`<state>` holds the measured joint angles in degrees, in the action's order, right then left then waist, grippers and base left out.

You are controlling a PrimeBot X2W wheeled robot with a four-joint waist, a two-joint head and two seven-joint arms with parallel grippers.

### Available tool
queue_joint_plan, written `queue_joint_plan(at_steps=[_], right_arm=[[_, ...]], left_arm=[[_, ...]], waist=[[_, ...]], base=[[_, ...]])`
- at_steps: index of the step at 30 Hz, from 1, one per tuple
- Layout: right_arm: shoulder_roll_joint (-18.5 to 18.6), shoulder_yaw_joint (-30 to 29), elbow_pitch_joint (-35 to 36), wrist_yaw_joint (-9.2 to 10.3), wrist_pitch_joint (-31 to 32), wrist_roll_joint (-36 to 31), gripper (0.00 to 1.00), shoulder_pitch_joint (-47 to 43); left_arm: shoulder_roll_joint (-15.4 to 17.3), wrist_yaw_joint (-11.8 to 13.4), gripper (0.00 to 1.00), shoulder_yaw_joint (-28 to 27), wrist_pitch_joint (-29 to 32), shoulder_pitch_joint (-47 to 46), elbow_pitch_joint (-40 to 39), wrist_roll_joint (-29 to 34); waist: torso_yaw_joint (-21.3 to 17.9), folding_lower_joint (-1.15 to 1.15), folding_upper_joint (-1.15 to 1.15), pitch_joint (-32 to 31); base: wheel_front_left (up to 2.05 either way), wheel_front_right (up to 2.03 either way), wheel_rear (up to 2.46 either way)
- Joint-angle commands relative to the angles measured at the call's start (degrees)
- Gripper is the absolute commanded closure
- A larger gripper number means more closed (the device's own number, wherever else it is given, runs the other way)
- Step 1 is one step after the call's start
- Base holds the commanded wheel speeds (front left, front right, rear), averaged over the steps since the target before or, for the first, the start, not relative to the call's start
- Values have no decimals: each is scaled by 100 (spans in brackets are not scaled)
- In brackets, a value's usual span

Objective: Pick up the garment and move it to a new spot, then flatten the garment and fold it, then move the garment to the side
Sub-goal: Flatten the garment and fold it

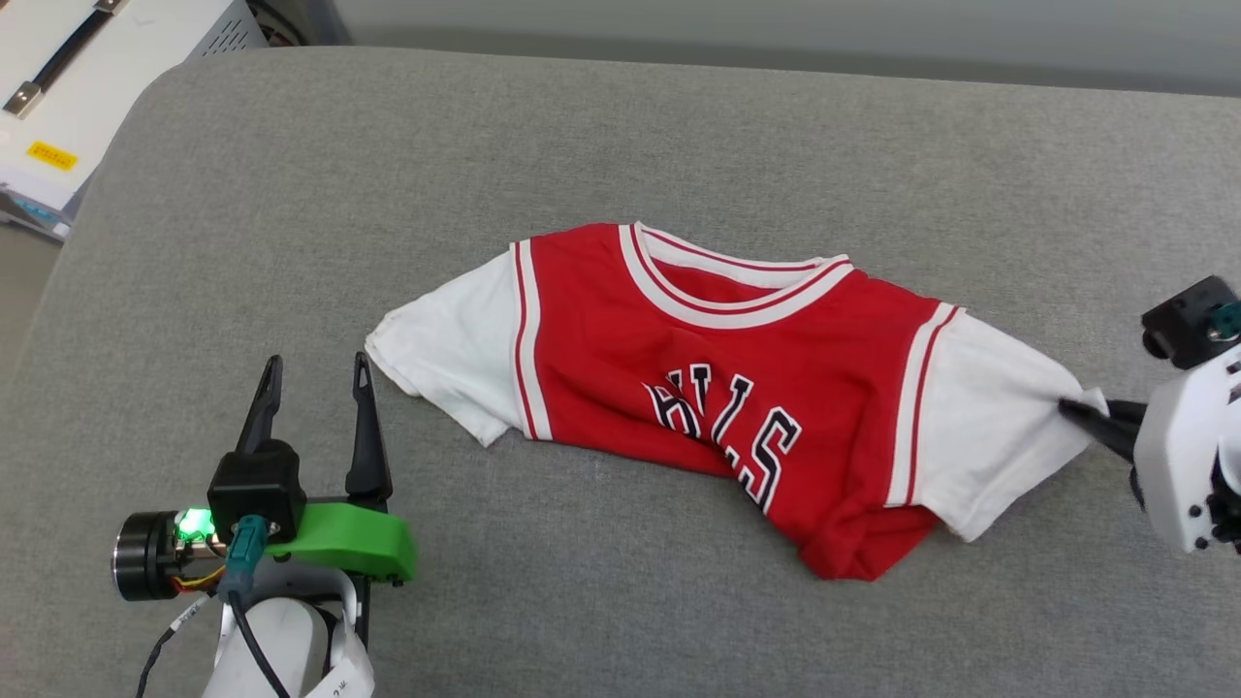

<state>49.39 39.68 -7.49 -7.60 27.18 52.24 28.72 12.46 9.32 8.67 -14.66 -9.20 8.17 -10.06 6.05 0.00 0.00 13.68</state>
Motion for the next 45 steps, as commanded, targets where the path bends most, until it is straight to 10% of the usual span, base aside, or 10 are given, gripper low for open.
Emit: queue_joint_plan(at_steps=[1, 11, 31, 32, 33, 45], right_arm=[[153, -152, 127, 11, -57, 26, 100, -67], [566, -1170, 287, 11, 562, -49, 100, 244], [-745, -848, -2492, 11, 166, -880, 100, 1026], [-740, -876, -2487, 11, 9, -829, 89, 1006], [-716, -926, -2459, 11, -246, -802, 0, 979], [-695, -1816, -1576, 11, -2665, -1157, 0, -347]], left_arm=[[-45, -35, 0, -46, -34, 97, -45, 57], [-202, -250, 0, -181, -34, -125, -146, 249], [-509, -585, 0, -439, -34, -591, 106, 492], [-504, -596, 0, -465, -34, -577, 124, 496], [-499, -614, 0, -496, -34, -560, 145, 498], [-366, -761, 0, -816, -34, -268, 95, 551]], waist=[[-140, 0, 0, -88], [-162, 0, 0, 409], [56, 0, 0, 931], [41, 0, 0, 875], [23, 0, 0, 796], [-408, 0, 0, 5]], base=[[0, 0, 0], [0, 0, 0], [0, 0, 0], [0, 0, 0], [0, 0, 0], [0, 0, 0]])
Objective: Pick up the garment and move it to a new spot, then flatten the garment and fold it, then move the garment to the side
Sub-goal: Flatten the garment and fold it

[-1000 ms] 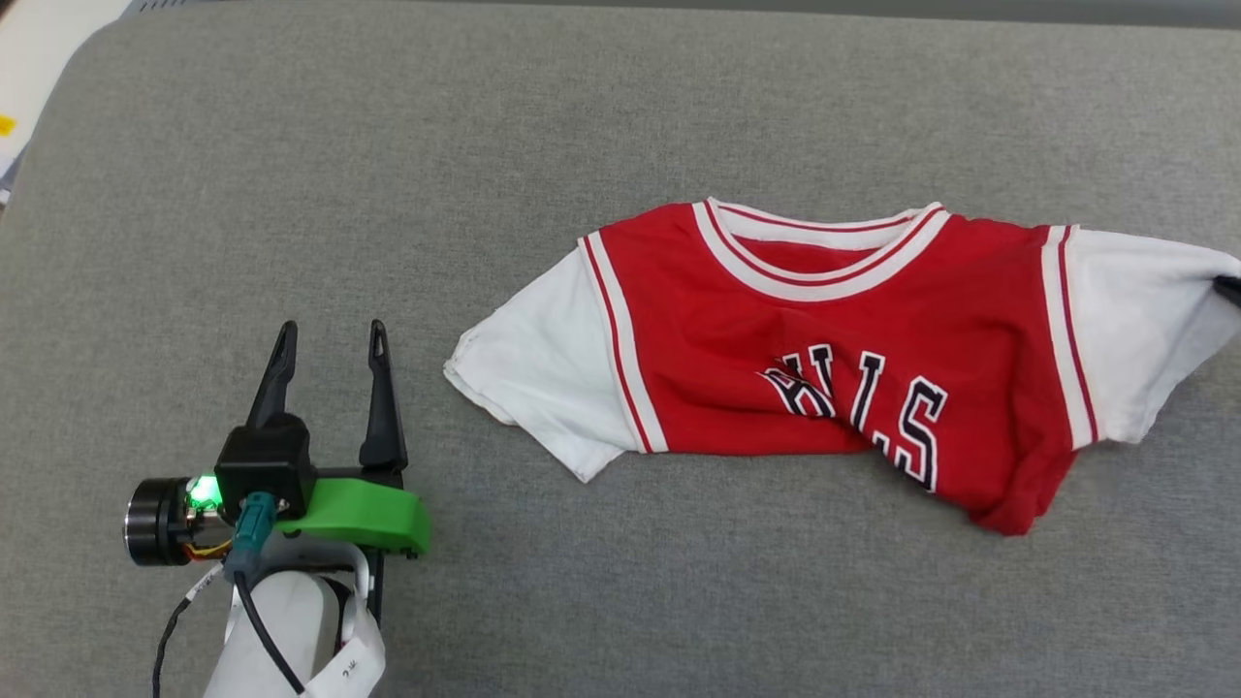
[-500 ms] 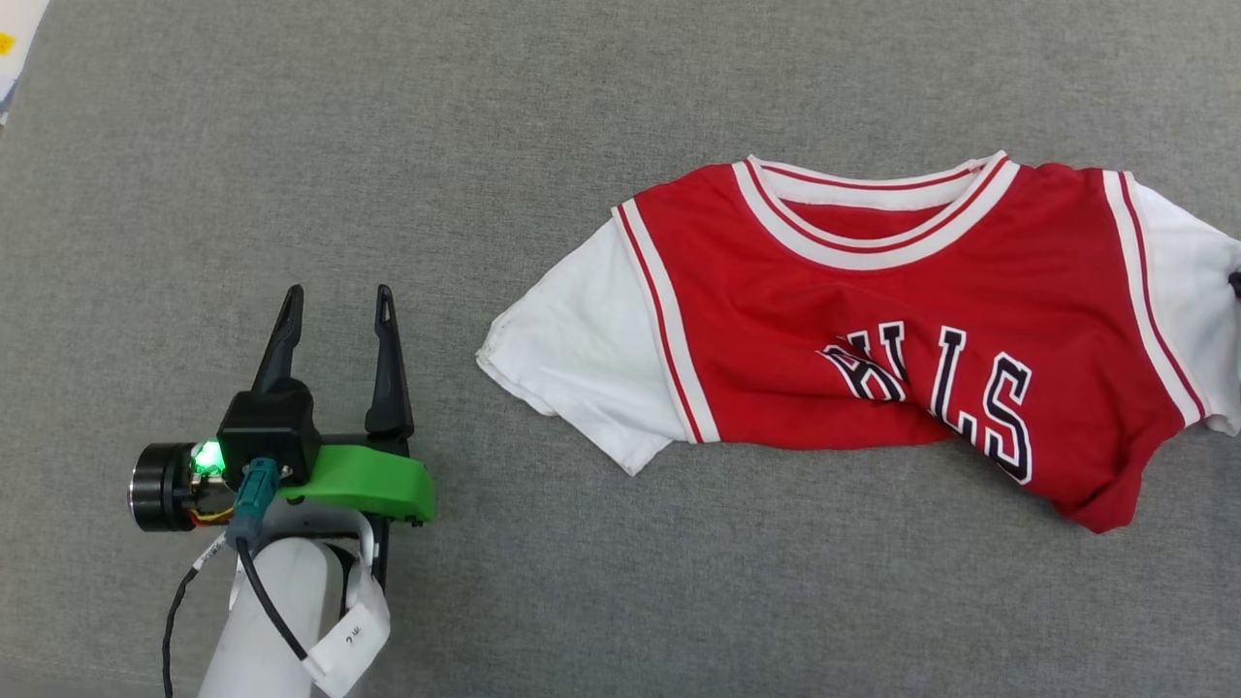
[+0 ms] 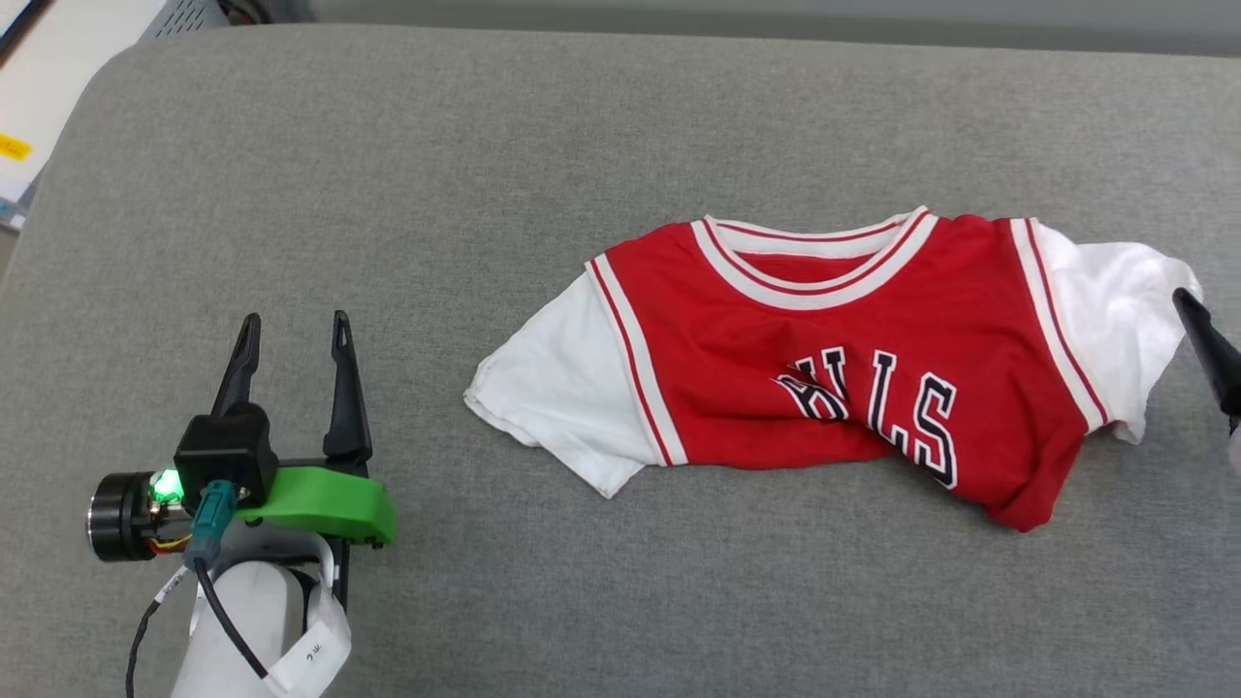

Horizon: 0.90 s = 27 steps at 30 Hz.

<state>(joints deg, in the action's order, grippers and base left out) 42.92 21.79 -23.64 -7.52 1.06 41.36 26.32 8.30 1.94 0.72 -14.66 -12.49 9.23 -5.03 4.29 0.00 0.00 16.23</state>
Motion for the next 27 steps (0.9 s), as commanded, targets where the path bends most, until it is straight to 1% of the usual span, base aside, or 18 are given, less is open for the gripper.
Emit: queue_joint_plan(at_steps=[1, 5, 8, 10, 11, 13, 15, 16, 21, 23, 25, 27], right_arm=[[-115, -155, 109, 3, -155, -169, 0, -245], [-536, -834, 474, 3, -411, -587, 0, -882], [-909, -1332, 832, 3, -435, -976, 0, -1352], [-1184, -1618, 1091, 3, -379, -1213, 0, -1634], [-1546, -1902, 1460, 3, -226, -1563, 0, -1976], [-1746, -2011, 1661, 3, -95, -1734, 0, -2154], [-1908, -2082, 1835, 3, 18, -1854, 0, -2280], [-1955, -2098, 1887, 3, 58, -1889, 0, -2314], [-2097, -2082, 2049, 3, 203, -1996, 0, -2381], [-2122, -2056, 2068, 3, 225, -2000, 0, -2362], [-2130, -2029, 2069, 3, 235, -2004, 0, -2333], [-2124, -1989, 2058, 3, 243, -1998, 0, -2288]], left_arm=[[64, -32, 0, -33, -34, 76, -13, 55], [152, -149, 0, -45, -34, 60, 17, 69], [295, -378, 0, 14, -33, -111, 148, 39], [434, -564, 0, 112, 120, -348, 280, 19], [617, -806, 0, 340, 631, -809, 400, -154], [774, -894, 0, 572, 1076, -1195, 427, -326], [967, -932, 0, 880, 1659, -1629, 495, -656], [1052, -936, 0, 1087, 1919, -1792, 492, -863], [1824, -940, 0, 2300, 3634, -2574, 534, -2159], [2123, -941, 0, 2773, 4235, -2822, 514, -2558], [2300, -941, 0, 3184, 4805, -2985, 515, -3056], [2494, -941, 0, 3545, 5260, -3123, 510, -3426]], waist=[[-266, 0, 0, -290], [-383, 0, 0, -435], [-438, 0, 0, -500], [-454, 0, 0, -523], [-477, 0, 0, -535], [-491, 0, 0, -525], [-516, 0, 0, -501], [-531, 0, 0, -489], [-633, 0, 0, -391], [-677, 0, 0, -340], [-713, 0, 0, -293], [-765, 0, 0, -237]], base=[[0, 0, 0], [0, 0, 0], [0, 0, 0], [0, 0, 0], [0, 0, 0], [0, 0, 0], [0, 0, 0], [0, 0, 0], [0, 0, 0], [0, 0, 0], [0, 0, 0], [0, 0, 0]])
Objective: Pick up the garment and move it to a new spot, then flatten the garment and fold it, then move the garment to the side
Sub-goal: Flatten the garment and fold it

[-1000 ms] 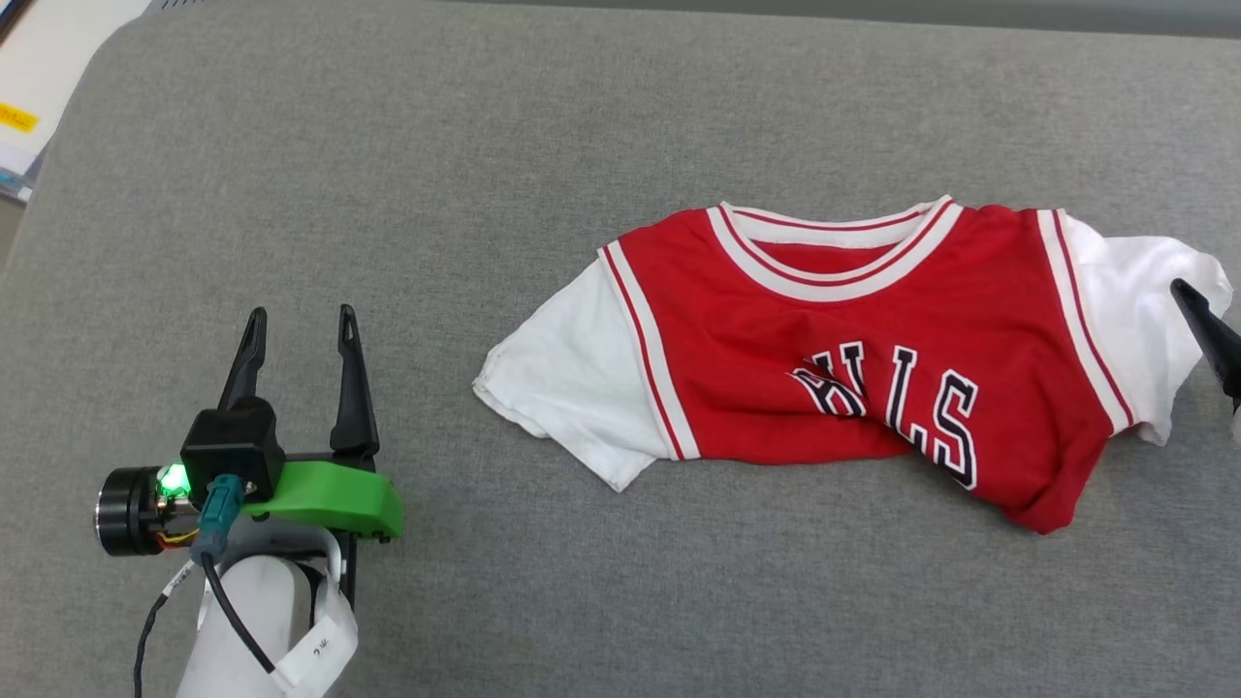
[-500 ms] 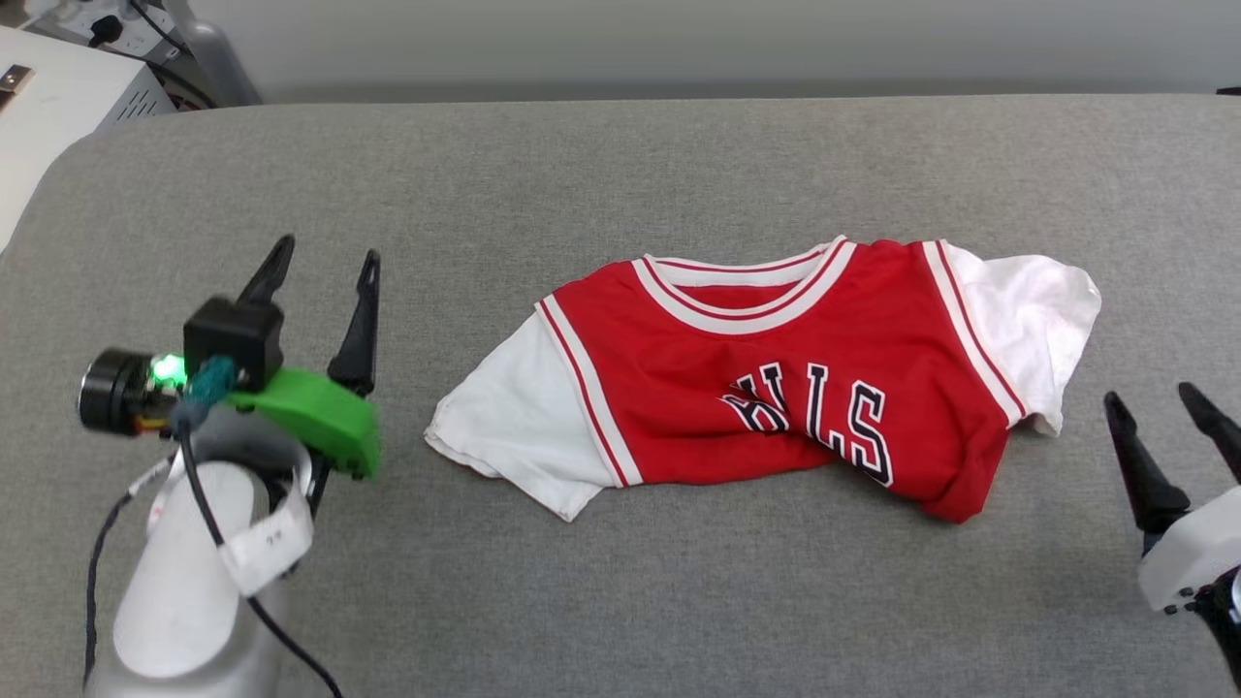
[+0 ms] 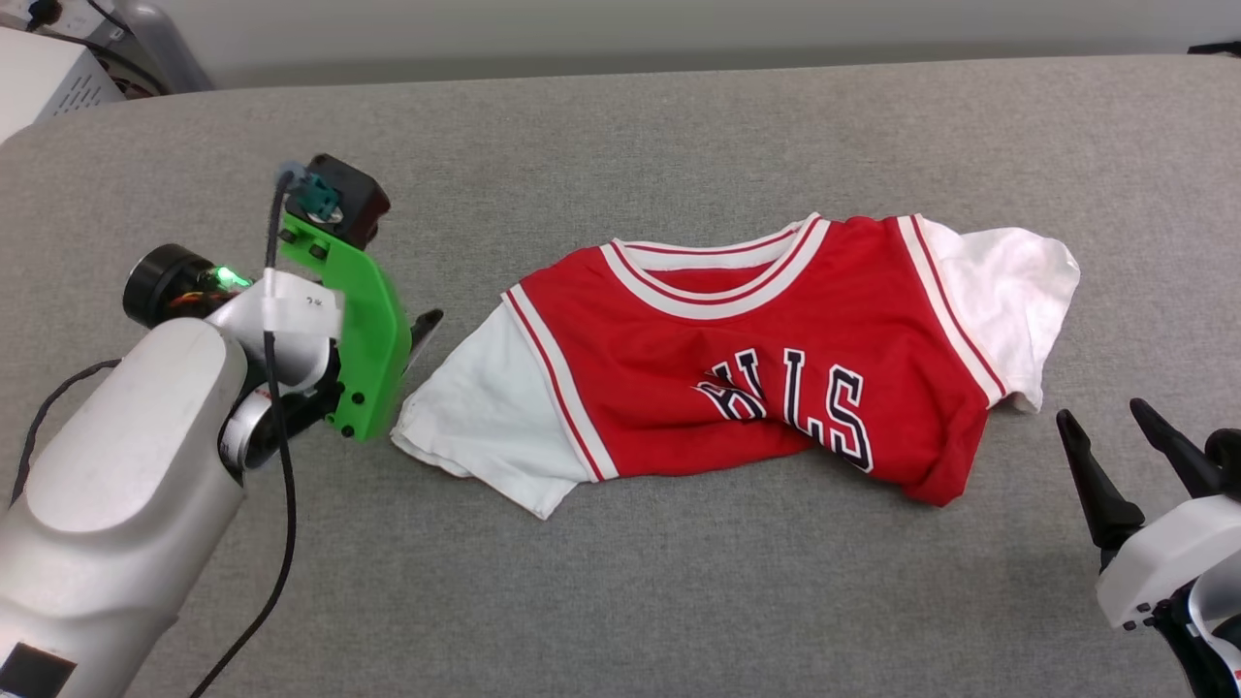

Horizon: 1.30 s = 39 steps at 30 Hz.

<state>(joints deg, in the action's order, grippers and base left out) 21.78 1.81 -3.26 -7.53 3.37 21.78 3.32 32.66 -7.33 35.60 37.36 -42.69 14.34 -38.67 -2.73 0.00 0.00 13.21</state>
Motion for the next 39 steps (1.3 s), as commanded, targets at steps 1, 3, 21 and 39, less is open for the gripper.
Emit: queue_joint_plan(at_steps=[1, 3, 21, 39], right_arm=[[-4, 23, 10, 4, 12, -38, 0, 32], [5, 59, -9, 4, 8, -17, 0, 81], [86, 236, -308, 4, -168, 135, 0, 395], [96, 123, -319, 4, -220, 84, 0, 537]], left_arm=[[139, -14, 0, 202, 204, -162, 1, -175], [292, -14, 0, 507, 413, -246, 17, -371], [513, -15, 100, 2238, 235, -386, 1173, -1148], [331, -15, 100, 2218, -1079, -1213, 2676, -1232]], waist=[[-81, 0, 0, 85], [-133, 0, 0, 139], [-376, 0, 0, 542], [-512, 0, 0, 603]], base=[[0, 0, 0], [0, 0, 0], [0, 0, 0], [0, 0, 0]])
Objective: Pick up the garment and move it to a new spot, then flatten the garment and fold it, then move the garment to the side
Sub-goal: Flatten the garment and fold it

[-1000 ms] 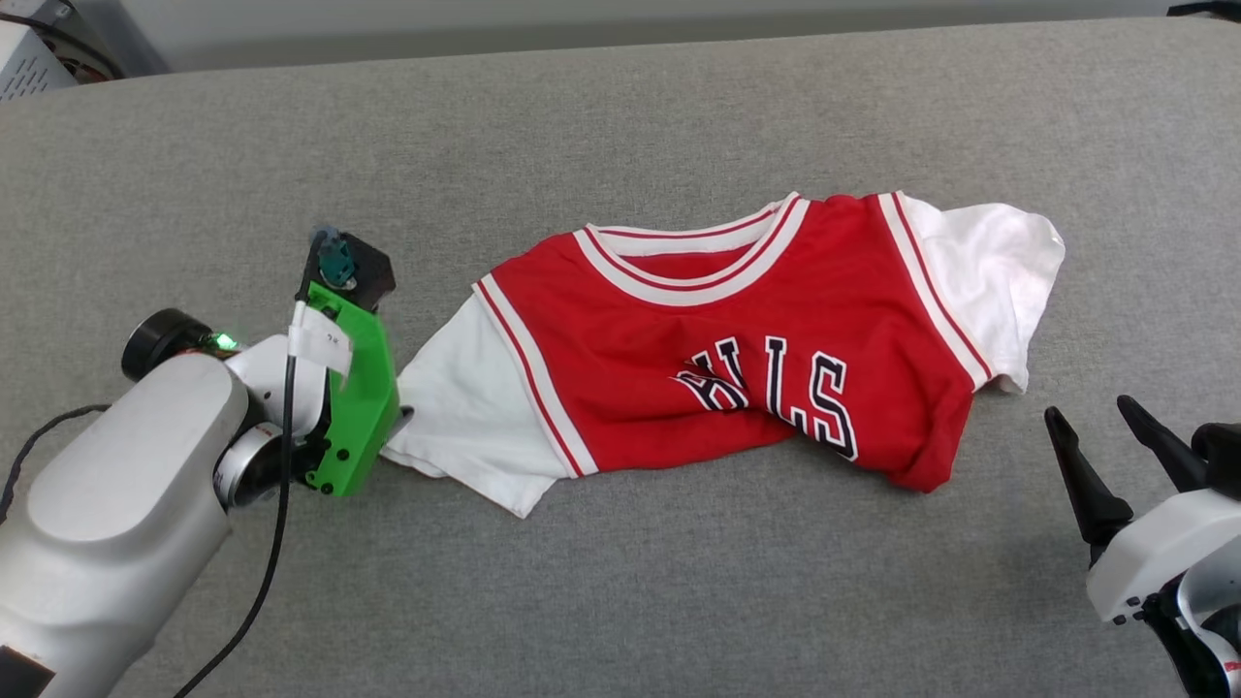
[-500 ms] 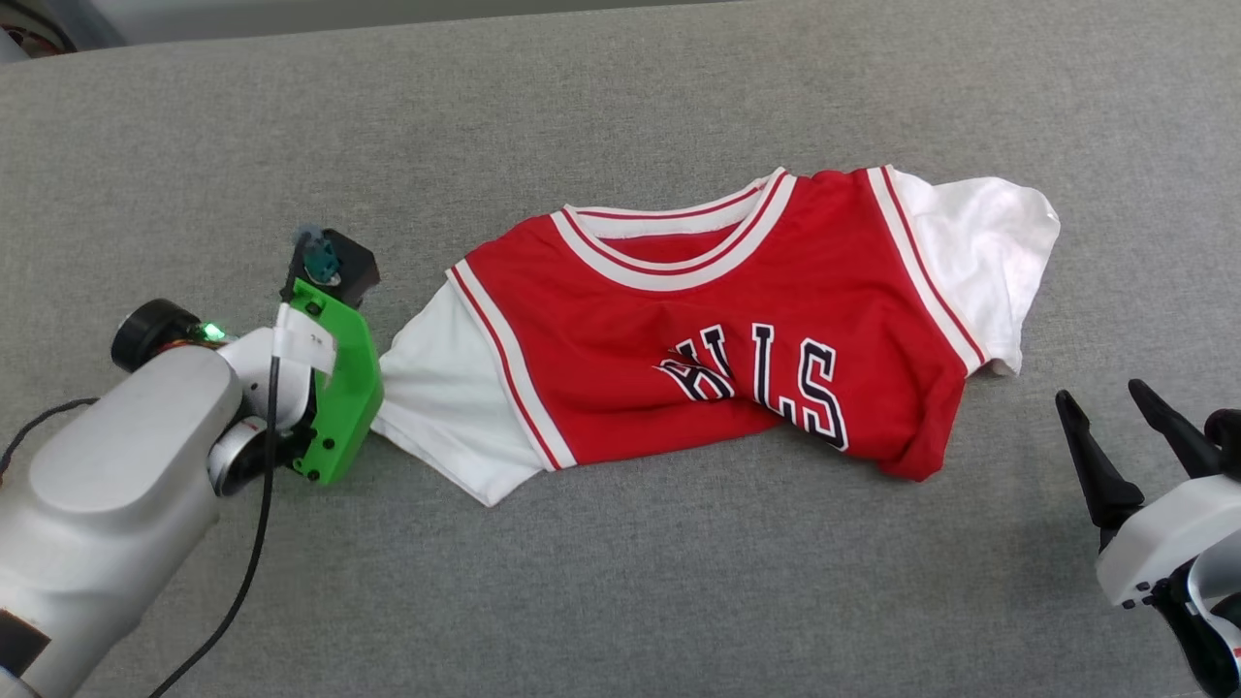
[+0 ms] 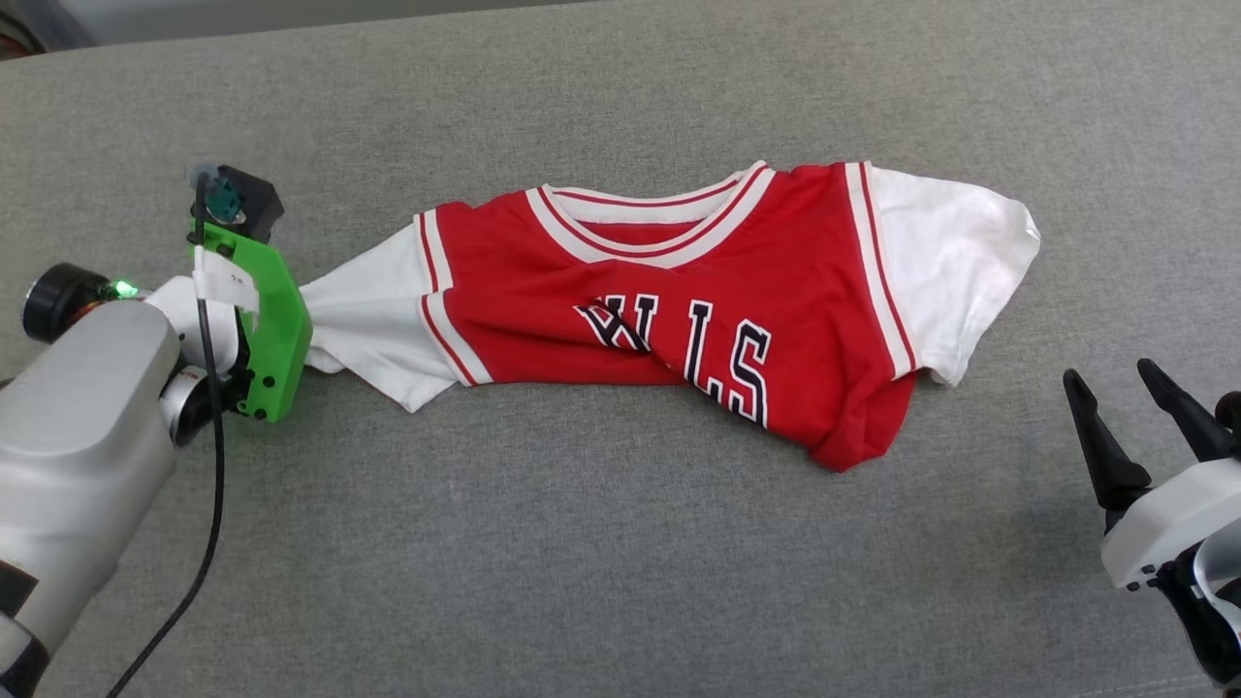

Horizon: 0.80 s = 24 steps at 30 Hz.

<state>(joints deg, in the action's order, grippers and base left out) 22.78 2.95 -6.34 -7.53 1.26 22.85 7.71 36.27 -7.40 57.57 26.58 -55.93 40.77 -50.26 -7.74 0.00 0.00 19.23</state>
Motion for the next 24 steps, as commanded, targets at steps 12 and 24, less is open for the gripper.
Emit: queue_joint_plan(at_steps=[12, 24], right_arm=[[372, -286, 387, 4, -12, 132, 0, 481], [1417, 533, 696, 4, 1317, 721, 0, 1895]], left_arm=[[-219, 538, 0, -248, -2696, 352, 126, 373], [-265, 2312, 0, -1160, -4150, 1339, -1884, 777]], waist=[[262, 0, 0, -405], [893, 0, 0, -398]], base=[[0, 0, 0], [0, 0, 0]])
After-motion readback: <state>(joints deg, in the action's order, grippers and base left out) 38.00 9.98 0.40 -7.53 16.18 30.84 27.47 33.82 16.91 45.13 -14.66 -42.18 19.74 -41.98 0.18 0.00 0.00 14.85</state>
